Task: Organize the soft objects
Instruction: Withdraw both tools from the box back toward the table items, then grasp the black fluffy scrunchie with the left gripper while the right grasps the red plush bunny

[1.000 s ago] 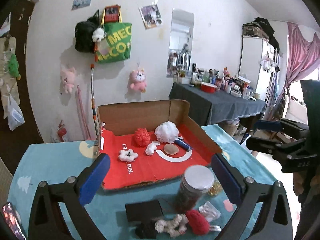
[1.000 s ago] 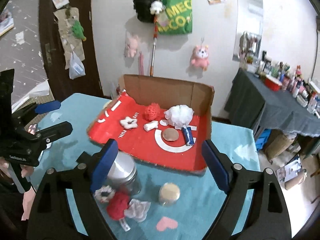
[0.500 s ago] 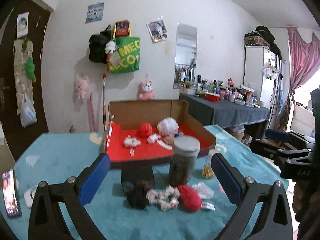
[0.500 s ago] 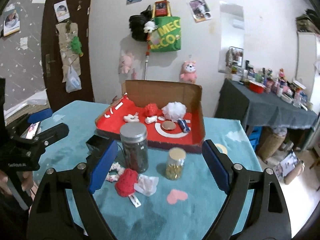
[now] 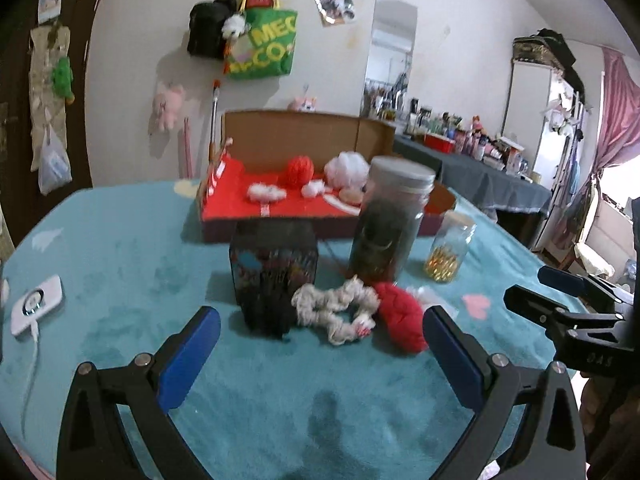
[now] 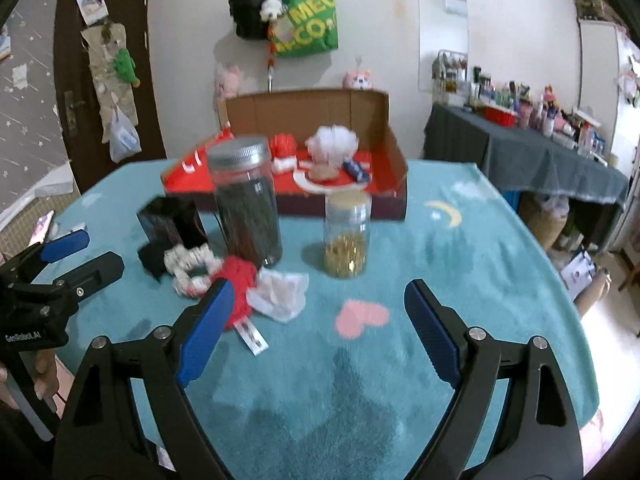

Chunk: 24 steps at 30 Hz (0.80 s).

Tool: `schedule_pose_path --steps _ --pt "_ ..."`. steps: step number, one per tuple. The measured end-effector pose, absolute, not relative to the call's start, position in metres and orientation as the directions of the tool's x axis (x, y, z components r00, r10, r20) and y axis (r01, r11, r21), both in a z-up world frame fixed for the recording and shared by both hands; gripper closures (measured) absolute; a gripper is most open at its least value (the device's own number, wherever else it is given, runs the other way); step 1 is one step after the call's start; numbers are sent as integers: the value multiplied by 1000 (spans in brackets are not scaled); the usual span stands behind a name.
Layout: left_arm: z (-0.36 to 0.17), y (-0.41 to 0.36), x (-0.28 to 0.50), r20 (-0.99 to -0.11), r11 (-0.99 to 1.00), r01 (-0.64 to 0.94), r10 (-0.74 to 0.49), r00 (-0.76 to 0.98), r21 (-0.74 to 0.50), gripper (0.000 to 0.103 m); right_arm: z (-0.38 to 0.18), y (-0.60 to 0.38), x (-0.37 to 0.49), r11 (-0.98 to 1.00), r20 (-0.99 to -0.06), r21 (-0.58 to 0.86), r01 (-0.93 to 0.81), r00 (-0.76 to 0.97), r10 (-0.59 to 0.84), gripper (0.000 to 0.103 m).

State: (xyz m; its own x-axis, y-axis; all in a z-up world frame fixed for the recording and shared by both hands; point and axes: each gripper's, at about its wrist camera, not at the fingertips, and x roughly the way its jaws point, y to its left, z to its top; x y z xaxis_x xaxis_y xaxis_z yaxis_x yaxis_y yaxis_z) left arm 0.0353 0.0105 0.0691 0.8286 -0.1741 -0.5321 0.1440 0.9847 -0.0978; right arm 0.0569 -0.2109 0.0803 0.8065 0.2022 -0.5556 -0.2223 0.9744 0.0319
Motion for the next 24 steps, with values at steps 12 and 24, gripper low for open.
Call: schedule_pose_path --steps 12,24 --pt "56 23 56 -591 991 108 -136 795 -83 0 60 -197 76 962 -617 72 -262 747 249 16" --pt "46 47 89 -670 993 102 -121 733 -67 11 50 -154 106 915 -666 127 -382 651 364 16"
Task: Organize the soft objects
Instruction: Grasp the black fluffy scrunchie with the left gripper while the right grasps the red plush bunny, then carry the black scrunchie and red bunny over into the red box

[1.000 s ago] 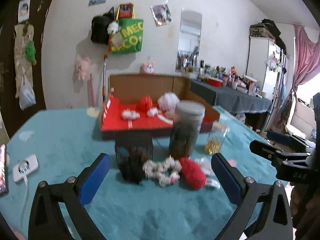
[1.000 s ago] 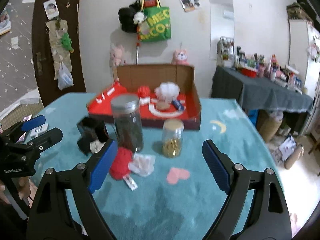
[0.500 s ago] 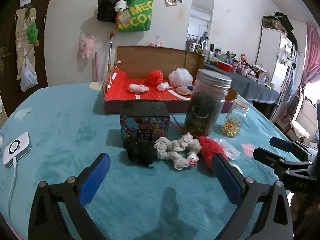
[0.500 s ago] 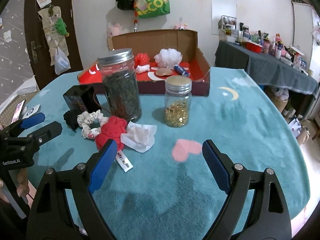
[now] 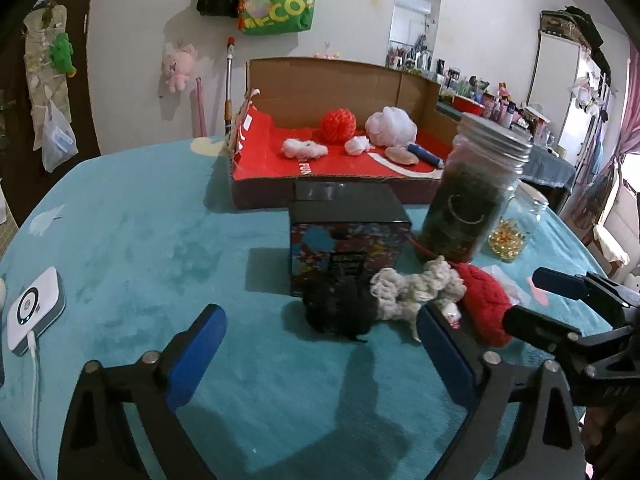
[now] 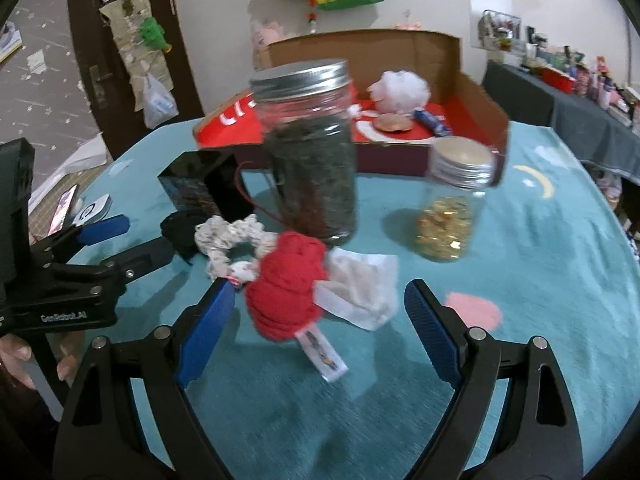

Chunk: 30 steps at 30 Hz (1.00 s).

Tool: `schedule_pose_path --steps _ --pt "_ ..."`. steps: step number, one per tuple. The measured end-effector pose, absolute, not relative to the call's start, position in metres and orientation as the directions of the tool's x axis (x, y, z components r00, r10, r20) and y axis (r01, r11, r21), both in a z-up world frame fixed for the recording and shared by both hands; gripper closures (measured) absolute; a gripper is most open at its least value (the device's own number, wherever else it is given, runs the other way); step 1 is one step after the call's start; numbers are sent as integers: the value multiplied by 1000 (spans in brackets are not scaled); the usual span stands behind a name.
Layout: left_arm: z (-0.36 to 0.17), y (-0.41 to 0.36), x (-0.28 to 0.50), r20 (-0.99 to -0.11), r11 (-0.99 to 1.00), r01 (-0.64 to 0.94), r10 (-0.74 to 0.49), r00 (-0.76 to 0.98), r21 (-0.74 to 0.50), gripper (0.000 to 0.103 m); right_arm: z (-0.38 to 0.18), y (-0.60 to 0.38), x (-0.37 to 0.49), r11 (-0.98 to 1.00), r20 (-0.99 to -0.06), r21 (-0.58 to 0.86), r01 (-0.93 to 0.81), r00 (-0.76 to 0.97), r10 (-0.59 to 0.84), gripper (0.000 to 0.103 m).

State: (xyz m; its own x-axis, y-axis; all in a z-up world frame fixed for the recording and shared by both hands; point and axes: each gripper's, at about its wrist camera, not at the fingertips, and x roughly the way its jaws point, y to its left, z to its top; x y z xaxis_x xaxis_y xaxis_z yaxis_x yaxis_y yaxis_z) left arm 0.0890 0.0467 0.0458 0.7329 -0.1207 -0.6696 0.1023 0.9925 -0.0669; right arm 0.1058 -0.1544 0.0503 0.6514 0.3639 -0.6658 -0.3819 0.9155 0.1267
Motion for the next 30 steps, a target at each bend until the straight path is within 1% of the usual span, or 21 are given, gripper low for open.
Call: schedule_pose_path --steps 4,6,7,8,9,10,13,16,18,19,20,21,22,24,27,30 --pt "42 48 99 -690 991 120 -130 712 -64 20 48 -143 112 899 -671 127 -419 631 389 16" --pt "39 49 103 -701 988 135 -145 699 -69 28 49 -139 114 888 -666 135 -440 623 410 18" --pt "37 49 104 -706 987 142 -152 692 -73 29 49 -137 115 881 -667 138 -452 616 420 21" --pt "36 49 105 -709 987 145 -155 688 -75 33 49 -136 116 875 -667 148 -461 606 433 28" --pt "34 49 106 -714 985 150 -162 681 -80 36 48 -136 118 868 -669 163 -470 594 447 32" --pt "33 49 107 -717 984 158 -172 676 -87 37 47 -135 119 858 -672 185 -478 575 466 38" --pt "32 50 108 -719 981 168 -182 671 -93 40 46 -134 122 857 -673 189 -479 572 468 43" --pt "30 51 111 -730 981 171 -185 658 -95 40 43 -134 128 858 -684 194 -476 561 466 43" --pt "28 52 114 -735 979 173 -193 650 -104 40 38 -132 132 865 -709 169 -472 552 439 43" --pt "28 53 115 -735 979 175 -197 648 -109 43 34 -131 135 865 -720 169 -472 540 435 43" --pt "28 53 115 -733 976 182 -209 647 -118 58 33 -131 135 862 -718 176 -475 537 442 45" --pt "28 53 115 -735 969 205 -240 634 -140 73 33 -131 135 861 -717 173 -478 538 443 51" --pt "29 53 114 -737 968 208 -241 632 -138 72 34 -132 134 861 -714 173 -479 541 444 62" --pt "34 51 109 -726 970 212 -232 648 -121 74 35 -136 132 849 -698 202 -489 536 475 63" --pt "48 49 95 -703 965 236 -249 666 -119 74 45 -141 123 846 -671 191 -497 563 483 64" --pt "61 43 84 -680 959 260 -267 683 -116 74 55 -149 116 840 -648 214 -499 571 504 64"
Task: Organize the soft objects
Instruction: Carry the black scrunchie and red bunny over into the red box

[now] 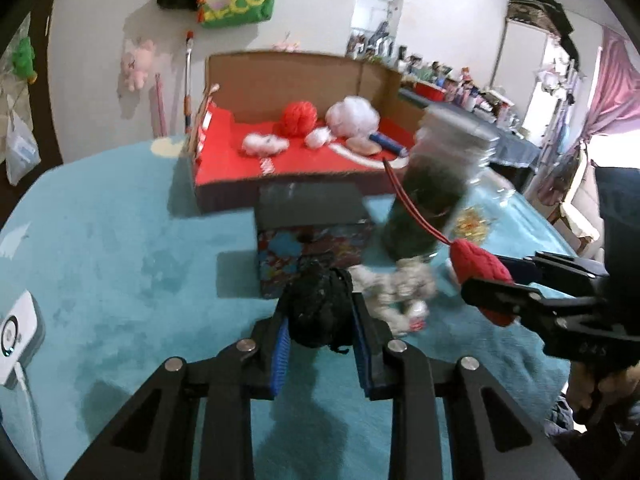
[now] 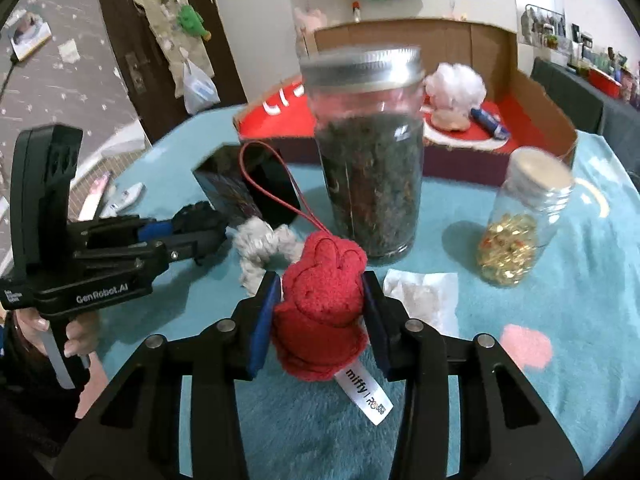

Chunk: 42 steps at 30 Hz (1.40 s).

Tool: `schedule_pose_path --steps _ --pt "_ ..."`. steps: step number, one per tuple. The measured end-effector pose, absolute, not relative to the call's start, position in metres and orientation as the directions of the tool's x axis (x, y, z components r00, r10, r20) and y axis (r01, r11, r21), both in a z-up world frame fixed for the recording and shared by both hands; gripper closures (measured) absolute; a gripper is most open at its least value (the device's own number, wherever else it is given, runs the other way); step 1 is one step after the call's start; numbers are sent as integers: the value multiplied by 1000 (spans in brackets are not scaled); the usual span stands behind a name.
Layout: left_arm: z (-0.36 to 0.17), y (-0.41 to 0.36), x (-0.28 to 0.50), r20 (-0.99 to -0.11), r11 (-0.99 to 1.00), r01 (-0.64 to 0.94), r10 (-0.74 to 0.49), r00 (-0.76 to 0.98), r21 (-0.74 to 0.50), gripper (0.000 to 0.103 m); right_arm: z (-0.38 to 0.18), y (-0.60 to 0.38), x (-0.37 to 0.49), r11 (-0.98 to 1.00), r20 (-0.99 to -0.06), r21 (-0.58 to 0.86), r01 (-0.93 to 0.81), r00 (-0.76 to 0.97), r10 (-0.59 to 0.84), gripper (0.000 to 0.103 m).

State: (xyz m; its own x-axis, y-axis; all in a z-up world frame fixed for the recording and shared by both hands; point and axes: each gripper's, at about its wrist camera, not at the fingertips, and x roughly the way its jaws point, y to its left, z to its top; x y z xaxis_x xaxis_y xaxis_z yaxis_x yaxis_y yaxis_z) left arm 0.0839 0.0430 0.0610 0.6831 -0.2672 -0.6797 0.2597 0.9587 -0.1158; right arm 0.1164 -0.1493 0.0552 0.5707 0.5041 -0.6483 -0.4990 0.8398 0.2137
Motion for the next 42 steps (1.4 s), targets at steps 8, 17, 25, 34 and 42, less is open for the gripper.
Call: schedule_pose_path --steps 8,17,25,34,42 --pt "73 11 83 -662 908 380 -394 638 -176 74 76 -168 111 848 -621 210 -486 604 500 64" --pt "67 -14 99 -679 878 433 -447 583 -206 74 73 -179 115 850 -634 222 -477 591 498 64" --pt "65 -10 99 -686 884 421 -434 583 -202 74 69 -181 117 847 -640 229 -479 582 502 64" --pt "64 6 97 -694 902 386 -405 595 -196 74 64 -193 116 854 -650 245 -460 576 496 64" --pt "64 28 94 -701 925 333 -360 615 -182 74 60 -215 115 869 -662 261 -420 578 478 64"
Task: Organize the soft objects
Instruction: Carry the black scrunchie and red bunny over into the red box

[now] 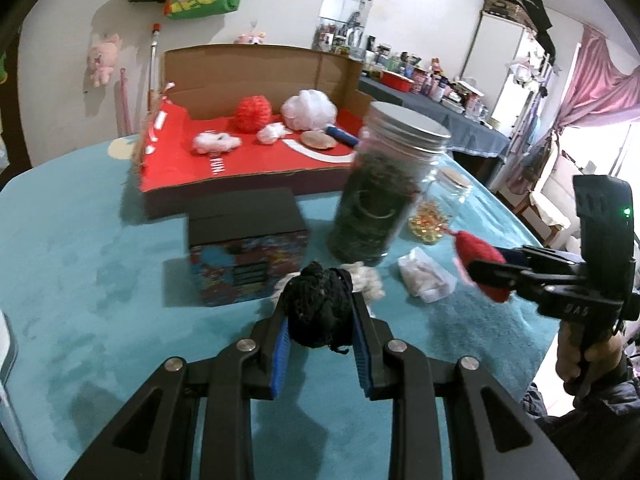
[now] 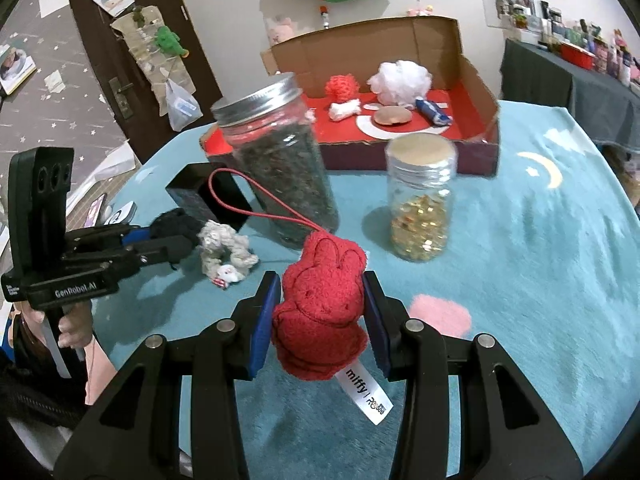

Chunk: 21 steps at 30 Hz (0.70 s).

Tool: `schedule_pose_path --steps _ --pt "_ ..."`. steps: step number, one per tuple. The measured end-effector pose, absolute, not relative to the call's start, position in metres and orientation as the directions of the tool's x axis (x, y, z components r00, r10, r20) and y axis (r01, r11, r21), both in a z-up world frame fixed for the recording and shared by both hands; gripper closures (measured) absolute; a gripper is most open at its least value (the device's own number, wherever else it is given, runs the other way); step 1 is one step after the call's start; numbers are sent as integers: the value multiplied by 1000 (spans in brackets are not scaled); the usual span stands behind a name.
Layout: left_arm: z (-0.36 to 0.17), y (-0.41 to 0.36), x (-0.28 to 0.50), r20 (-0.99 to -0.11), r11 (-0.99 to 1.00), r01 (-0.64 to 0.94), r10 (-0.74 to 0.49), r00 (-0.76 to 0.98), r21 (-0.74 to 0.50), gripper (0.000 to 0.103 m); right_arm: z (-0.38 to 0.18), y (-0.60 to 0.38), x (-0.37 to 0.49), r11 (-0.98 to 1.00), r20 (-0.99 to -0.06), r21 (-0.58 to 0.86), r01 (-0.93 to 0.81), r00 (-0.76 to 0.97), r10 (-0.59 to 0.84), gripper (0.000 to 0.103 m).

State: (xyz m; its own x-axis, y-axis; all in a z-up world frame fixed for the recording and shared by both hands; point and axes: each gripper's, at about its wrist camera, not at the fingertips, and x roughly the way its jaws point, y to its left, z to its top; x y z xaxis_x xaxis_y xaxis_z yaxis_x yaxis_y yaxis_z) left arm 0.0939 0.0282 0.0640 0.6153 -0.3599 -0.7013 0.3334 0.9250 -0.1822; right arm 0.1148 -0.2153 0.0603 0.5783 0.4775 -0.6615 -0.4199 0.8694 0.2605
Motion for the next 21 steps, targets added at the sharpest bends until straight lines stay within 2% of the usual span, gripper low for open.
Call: schedule_pose_path --steps 11,17,21 --pt "52 84 101 -739 953 256 -288 610 -160 74 56 -263 119 890 -681 295 -347 577 451 64" --pt "51 103 121 -753 953 275 -272 599 -126 74 52 -293 135 886 -691 356 -298 555 464 64" --pt "52 112 134 -754 939 312 -308 580 -144 74 53 -310 152 884 -695 380 -273 546 468 64"
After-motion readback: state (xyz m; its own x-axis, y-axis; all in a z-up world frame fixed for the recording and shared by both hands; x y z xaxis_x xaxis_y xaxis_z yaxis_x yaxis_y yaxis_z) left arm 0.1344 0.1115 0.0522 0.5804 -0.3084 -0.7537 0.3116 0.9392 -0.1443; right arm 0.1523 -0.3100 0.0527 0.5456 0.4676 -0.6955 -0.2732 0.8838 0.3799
